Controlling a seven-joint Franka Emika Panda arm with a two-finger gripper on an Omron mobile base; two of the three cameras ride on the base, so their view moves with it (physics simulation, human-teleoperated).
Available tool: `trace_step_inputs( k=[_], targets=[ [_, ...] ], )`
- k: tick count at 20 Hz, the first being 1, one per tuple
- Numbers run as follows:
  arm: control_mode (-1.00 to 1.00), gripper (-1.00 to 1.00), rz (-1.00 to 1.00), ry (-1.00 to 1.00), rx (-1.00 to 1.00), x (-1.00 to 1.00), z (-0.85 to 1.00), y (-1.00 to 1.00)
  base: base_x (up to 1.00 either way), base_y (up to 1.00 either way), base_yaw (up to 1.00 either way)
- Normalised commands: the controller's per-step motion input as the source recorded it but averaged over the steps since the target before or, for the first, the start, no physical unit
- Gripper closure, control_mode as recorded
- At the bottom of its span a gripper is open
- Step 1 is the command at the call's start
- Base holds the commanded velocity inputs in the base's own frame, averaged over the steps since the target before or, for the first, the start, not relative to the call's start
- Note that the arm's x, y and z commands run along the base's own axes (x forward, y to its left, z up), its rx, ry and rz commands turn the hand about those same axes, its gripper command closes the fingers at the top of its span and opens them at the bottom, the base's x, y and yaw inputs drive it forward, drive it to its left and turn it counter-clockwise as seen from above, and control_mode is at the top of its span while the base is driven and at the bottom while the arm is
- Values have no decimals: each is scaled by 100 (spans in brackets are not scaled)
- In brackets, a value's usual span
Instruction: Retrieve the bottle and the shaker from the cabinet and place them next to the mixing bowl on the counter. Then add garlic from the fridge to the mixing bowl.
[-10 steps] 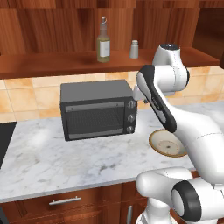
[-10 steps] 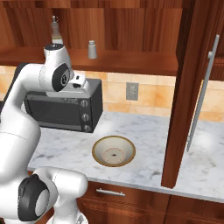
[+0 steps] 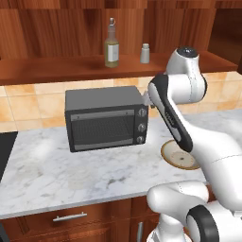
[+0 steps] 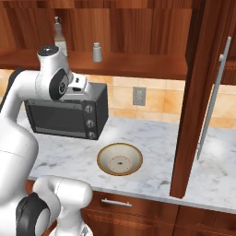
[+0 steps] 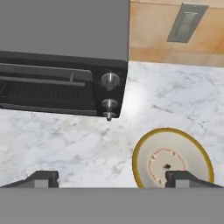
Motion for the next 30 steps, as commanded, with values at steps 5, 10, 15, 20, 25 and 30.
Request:
trace_step_inputs(
  k=[5,10,15,20,25,30],
  targets=[
    [-100,-100,-2,-13,0,0,69,26,0,0,0],
    [-100,-100,-8,-6,0,0,78,20,0,0,0],
    [-100,-100,-13,-11,-1,0,71,39,0,0,0],
    [-100,-100,-16,-26,0,0,37,25,0,0,0],
    [-100,-100,-11,-17,0,12,21,21,0,0,0],
    [-100,-100,-1,0,-3,33,23,27,0,0,0]
  ],
)
